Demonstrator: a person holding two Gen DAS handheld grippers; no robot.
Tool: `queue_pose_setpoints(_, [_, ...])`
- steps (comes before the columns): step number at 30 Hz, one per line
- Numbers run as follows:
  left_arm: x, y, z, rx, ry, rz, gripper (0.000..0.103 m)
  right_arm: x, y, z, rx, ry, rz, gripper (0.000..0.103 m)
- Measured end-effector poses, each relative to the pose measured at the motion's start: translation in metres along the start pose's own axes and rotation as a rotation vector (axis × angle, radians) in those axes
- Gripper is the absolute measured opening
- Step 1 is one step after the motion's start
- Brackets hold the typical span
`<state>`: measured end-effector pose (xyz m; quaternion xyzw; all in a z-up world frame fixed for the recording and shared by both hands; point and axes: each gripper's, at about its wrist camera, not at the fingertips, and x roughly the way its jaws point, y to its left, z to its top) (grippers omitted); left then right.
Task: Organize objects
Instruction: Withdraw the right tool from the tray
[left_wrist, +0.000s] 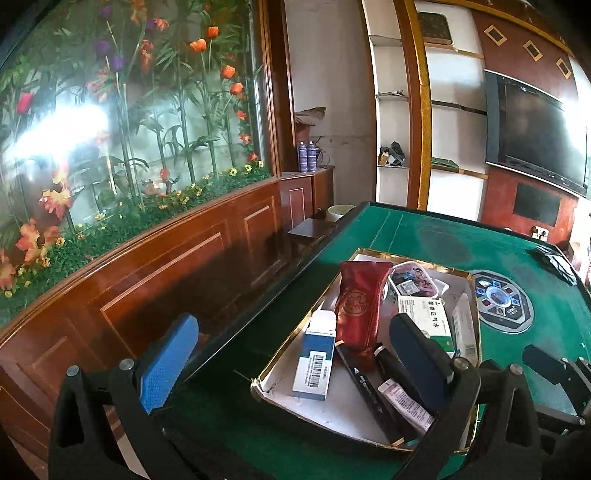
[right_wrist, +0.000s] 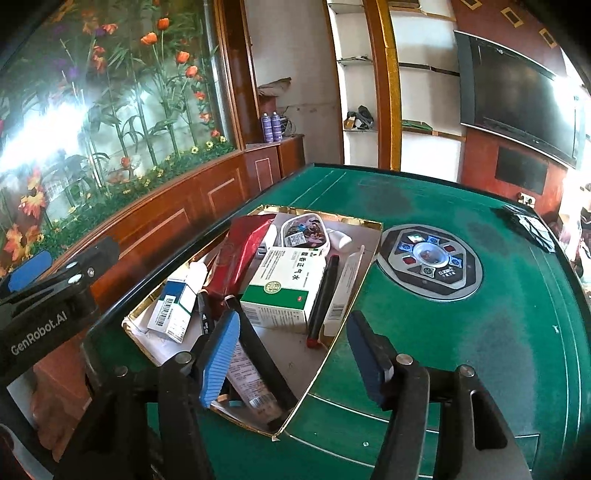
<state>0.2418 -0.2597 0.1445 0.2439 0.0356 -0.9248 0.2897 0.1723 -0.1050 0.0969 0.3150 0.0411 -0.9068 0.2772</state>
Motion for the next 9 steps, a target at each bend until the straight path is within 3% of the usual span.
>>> queue_pose_setpoints(5, [0.0001,-0.0044,-0.0030,0.030,-0.010,0.035,0.103,0.0048,0.0036,-0.0007,-0.013,0.011,-0.013,0.067])
queue_pose_setpoints(9, [0.0046,-0.0037,-0.0044,0.029,0.014,0.021,0.103,0.0109,0.0055,-0.0021,-0.018,0.032,-0.016,0.067])
